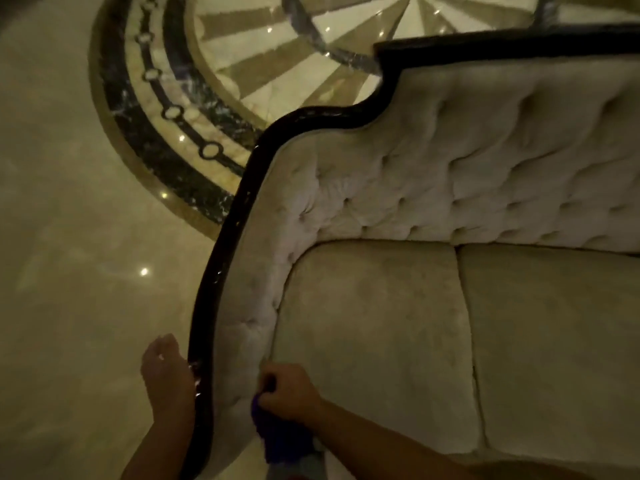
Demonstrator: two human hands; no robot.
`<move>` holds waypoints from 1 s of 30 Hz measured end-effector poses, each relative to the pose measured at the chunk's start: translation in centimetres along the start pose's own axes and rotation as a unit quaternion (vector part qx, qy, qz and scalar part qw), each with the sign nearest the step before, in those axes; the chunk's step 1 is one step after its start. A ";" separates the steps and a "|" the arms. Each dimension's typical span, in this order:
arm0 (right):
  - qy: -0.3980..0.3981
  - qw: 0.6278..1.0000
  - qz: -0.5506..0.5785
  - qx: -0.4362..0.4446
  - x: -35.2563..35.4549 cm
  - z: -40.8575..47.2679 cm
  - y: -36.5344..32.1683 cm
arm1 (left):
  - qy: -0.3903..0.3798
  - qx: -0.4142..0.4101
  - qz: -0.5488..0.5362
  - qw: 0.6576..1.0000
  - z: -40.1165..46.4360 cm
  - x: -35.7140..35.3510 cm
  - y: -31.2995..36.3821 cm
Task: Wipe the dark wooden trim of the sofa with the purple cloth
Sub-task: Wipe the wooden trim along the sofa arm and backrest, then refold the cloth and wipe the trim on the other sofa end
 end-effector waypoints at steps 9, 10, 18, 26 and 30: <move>0.299 0.950 0.093 0.006 22.5 -26.8 4.9 | -0.442 -0.207 0.139 0.862 -30.7 -16.4 -0.7; 0.327 0.940 0.092 0.015 24.3 -29.5 4.8 | -0.472 -0.208 0.135 0.846 -33.8 -17.9 -0.7; 0.537 0.842 0.008 0.052 33.3 -47.3 5.4 | -0.591 -0.306 0.234 0.709 -51.1 -26.4 1.9; 0.642 0.764 -0.052 0.021 37.1 -57.6 6.3 | -0.756 -0.254 0.208 0.567 -64.1 -30.2 1.8; 0.674 0.738 -0.027 -0.016 36.6 -62.1 8.1 | -0.815 -0.186 0.187 0.516 -69.3 -32.1 -0.4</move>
Point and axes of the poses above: each hand's wrist, its own z-axis towards the middle knuckle, its own x-axis out of the back of the hand, y = z × x, the point moved 3 cm from there along z, towards the middle knuckle, and after that the axes turned 3 degrees about x, right-handed, at the moved point
